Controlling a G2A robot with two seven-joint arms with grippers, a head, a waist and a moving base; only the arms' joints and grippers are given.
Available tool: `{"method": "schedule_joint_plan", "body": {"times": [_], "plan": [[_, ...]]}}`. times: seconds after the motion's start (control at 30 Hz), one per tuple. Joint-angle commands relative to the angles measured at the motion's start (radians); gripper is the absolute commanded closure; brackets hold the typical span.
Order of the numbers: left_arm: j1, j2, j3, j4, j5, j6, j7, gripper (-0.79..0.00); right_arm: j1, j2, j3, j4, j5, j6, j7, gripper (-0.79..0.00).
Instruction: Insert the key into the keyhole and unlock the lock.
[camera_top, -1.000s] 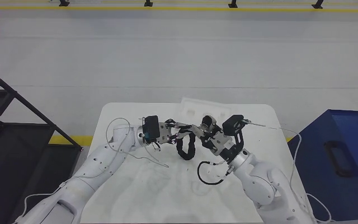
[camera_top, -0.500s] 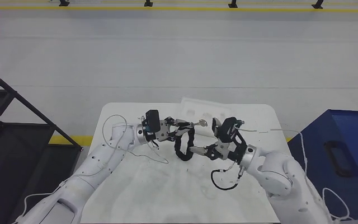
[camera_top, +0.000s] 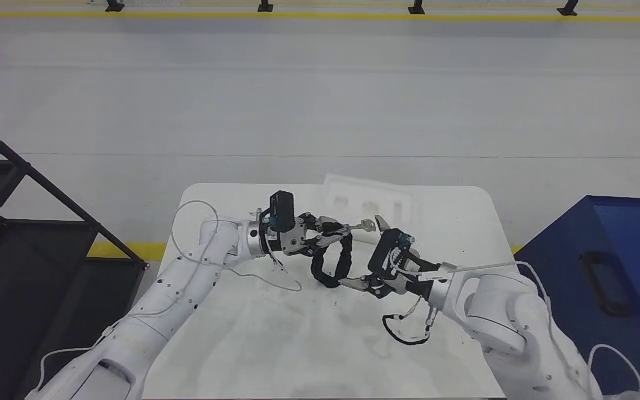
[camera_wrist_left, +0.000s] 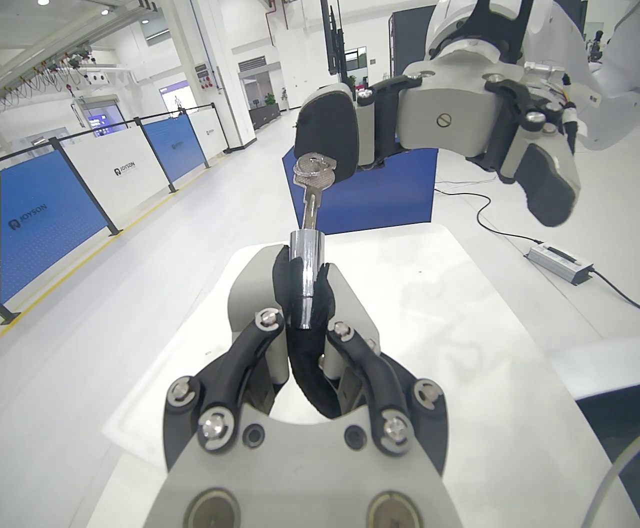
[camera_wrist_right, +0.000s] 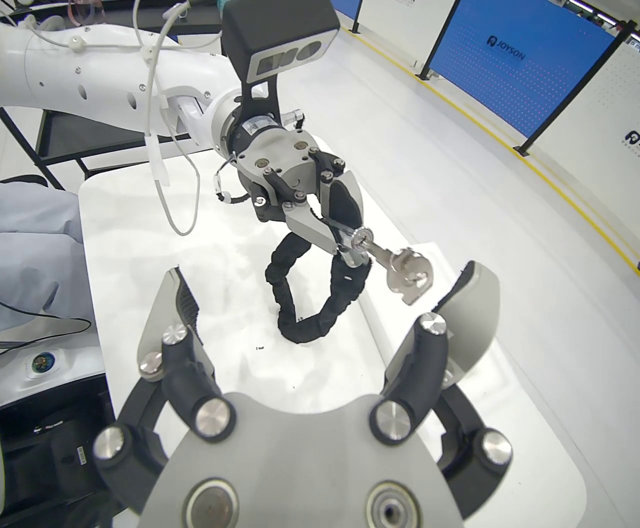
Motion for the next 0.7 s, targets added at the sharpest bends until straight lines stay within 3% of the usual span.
{"method": "schedule_joint_plan", "body": {"times": [0.0,0.3,0.67], "plan": [[0.002,0.0,0.0,-0.01,0.002,-0.004,-0.009,0.0,0.011,-0.002,-0.022,0.006,-0.009,0.007,0.012,-0.785],[0.009,0.004,-0.003,-0.025,0.058,0.01,0.014,0.0,0.043,-0.002,-0.054,0.013,0.004,0.03,0.065,-0.785],[0.011,0.01,-0.017,-0.015,0.072,-0.009,0.008,0.0,0.026,0.022,0.06,0.005,0.068,-0.055,0.133,-0.785]]}}
